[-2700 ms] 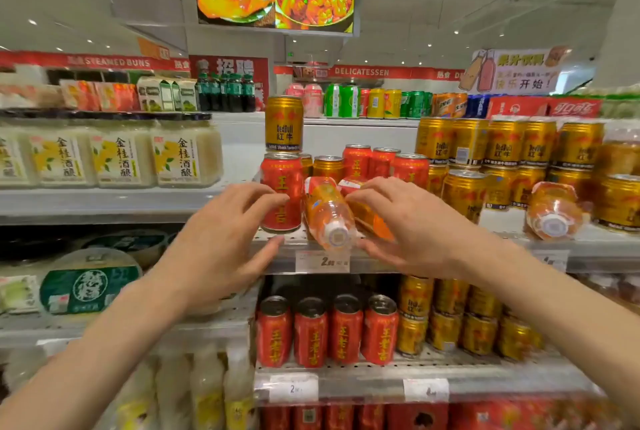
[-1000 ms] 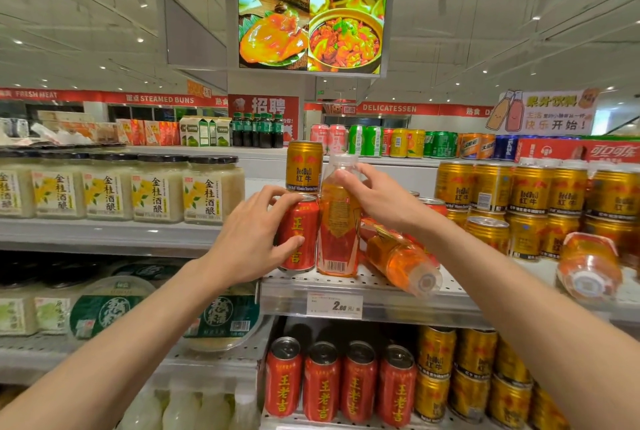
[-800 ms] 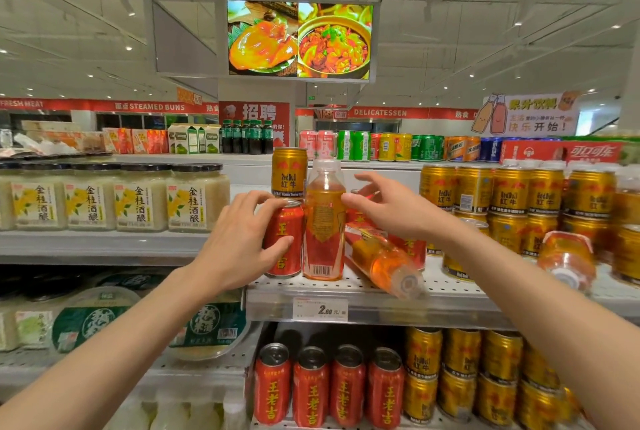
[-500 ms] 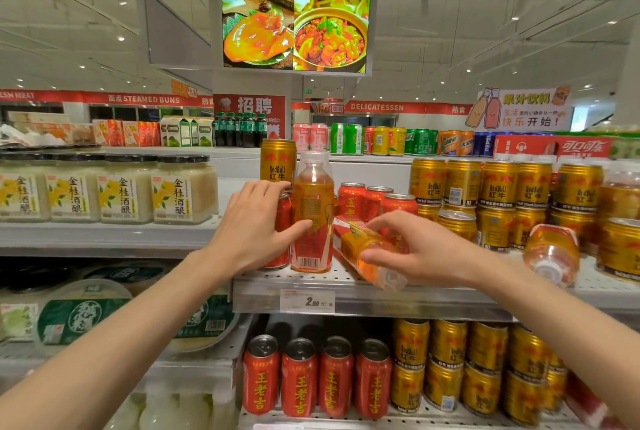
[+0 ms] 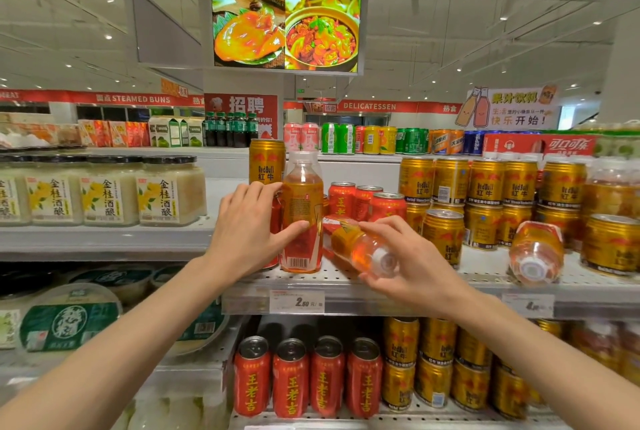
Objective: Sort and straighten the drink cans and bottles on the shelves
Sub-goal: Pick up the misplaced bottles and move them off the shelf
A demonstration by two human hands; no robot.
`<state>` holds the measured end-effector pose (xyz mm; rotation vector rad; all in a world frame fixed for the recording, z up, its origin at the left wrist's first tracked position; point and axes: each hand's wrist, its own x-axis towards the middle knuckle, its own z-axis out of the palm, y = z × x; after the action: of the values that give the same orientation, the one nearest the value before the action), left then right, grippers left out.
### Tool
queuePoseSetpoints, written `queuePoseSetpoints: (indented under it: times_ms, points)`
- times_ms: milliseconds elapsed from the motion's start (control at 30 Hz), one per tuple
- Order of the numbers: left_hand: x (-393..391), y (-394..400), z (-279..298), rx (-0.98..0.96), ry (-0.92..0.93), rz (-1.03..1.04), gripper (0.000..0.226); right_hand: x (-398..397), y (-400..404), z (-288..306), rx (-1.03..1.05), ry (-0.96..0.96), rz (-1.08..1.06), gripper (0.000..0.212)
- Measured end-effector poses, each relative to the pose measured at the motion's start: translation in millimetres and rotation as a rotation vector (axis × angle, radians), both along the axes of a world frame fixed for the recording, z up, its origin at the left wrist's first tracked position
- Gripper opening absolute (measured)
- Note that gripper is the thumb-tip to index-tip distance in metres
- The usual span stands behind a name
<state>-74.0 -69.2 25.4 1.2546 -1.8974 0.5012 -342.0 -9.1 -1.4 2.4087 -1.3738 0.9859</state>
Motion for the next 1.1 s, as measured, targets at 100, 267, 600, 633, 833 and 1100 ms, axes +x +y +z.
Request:
queuePoseSetpoints:
  times_ms: [100, 267, 600, 633, 833, 1100]
  points:
    - [0.5, -2.5, -0.4, -0.003, -0.014, 0.005, 0.084, -3.8, -1.1, 20.3, 0.044, -0.202, 0.025, 0.074]
    - [1.3, -0.7, -1.4, -0.007, -0.014, 0.008, 0.083, 9.2, -10.4, 57.3, 0.157, -0.471, 0.079, 0.065]
    - [1.4, -1.4, -1.8, 0.01, -0.022, 0.011, 0.082, 46.4, -54.3, 80.5, 0.106, -0.335, -0.149, 0.074]
    - [1.6, -1.6, -2.0, 0.009, -0.024, 0.013, 0.082, 46.1, -56.8, 78.8, 0.099, -0.338, -0.171, 0.072]
    - [-1.9, -1.3, -4.3, 0.013, -0.011, 0.021, 0.081, 44.7, -57.6, 75.9, 0.031, -0.252, -0.281, 0.066]
    - [1.2, 7.3, -12.5, 0.033, 0.09, -0.123, 0.073, 48.5, -30.0, 62.8, 0.146, -0.401, -0.181, 0.074]
